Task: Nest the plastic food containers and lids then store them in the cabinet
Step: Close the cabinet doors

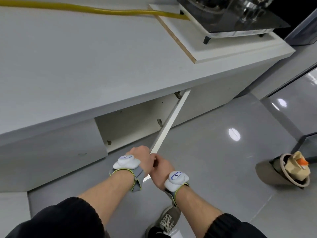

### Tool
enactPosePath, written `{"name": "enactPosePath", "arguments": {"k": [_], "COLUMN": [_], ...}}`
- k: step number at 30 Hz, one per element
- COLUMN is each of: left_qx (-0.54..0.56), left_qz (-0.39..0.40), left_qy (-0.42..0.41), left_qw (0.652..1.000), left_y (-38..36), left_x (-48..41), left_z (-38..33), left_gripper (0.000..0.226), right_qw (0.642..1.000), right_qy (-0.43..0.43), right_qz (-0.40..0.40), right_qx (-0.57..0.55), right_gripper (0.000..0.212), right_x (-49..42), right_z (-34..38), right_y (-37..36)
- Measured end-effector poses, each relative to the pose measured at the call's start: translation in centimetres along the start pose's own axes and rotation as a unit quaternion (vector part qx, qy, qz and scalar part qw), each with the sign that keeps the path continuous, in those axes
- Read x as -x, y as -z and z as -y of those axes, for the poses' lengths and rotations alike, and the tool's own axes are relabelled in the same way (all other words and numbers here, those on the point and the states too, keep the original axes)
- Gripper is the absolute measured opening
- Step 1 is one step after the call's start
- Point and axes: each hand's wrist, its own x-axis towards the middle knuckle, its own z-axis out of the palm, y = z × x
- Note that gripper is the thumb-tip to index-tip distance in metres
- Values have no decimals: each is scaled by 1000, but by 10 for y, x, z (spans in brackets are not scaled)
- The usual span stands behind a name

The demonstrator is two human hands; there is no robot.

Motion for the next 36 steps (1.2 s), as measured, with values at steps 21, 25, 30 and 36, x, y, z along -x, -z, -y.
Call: {"name": "enactPosePath", "arguments": {"k": [21, 25, 30, 36], "left_qx": [197, 230, 224, 235], "left_qz": [-34, -54, -27, -39], "left_qy": [96, 114, 143, 163], "left_qw": [975, 965, 964, 957], "left_y": [60, 69, 75, 87], "left_x": [6, 4, -1, -8], "left_z": [110, 112, 115, 110], "left_gripper": [27, 27, 32, 32], "right_qw": [993, 992, 993, 997], "right_qy": [-28, -27, -24, 4], "right_qz": [-14, -15, -9, -5], "right_qx": [-114, -124, -115, -76], "right_gripper": [50, 52, 70, 44], "right_x": [-61, -72, -83, -96], "right_z": [84, 94, 108, 121], "right_y": [-65, -73, -77, -73]}}
